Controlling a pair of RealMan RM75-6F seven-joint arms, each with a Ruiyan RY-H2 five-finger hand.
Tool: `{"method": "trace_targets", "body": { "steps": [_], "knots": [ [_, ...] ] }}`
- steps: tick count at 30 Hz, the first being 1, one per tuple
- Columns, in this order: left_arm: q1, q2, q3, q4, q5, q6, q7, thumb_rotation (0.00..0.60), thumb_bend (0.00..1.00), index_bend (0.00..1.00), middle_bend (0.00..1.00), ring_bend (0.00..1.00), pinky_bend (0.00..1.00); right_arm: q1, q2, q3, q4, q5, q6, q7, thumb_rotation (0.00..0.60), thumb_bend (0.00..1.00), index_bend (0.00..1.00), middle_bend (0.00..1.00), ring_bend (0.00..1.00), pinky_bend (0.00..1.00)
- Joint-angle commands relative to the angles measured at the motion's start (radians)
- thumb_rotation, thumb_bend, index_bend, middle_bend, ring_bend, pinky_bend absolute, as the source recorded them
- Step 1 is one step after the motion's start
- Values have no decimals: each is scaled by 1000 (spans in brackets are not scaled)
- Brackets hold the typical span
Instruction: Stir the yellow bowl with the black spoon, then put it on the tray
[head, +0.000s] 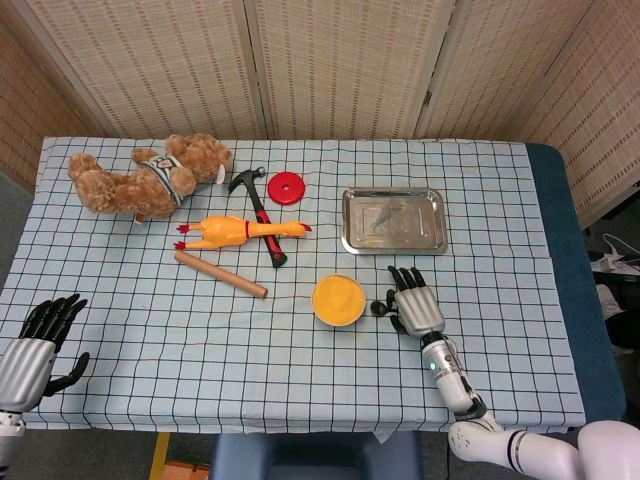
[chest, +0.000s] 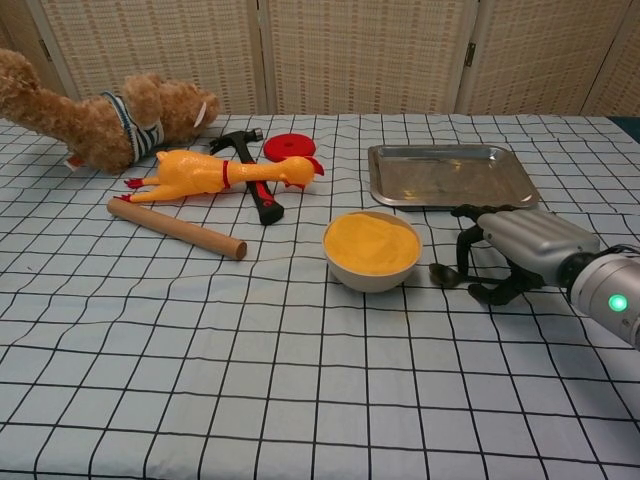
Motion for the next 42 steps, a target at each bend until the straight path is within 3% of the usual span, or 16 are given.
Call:
{"method": "trace_targets", "body": {
  "steps": [1,15,29,42],
  "knots": [
    [0,-1,0,3,-2,-2,-1,600,424,0,4,0,60,3,-9,-1,11,5,0,-3,600,332,505,0,0,0],
    [0,0,-2,4,-7,-1,-4,600,426,0,4,0,60,2,-9,-4,14,-8,25,10,600,373,608,6,0,0],
    [-1,0,-2,3,-6,1,-8,600,425,0,3,0,60,8,115,48,-190,-36,123,-53,600,372,609,9,0,0],
    [-1,9,-3,11,-6,4,-49,600,425,0,4,0,60,149,-33,101,-70,10,67,-164,600,372,608,13,0,0]
  ]
}}
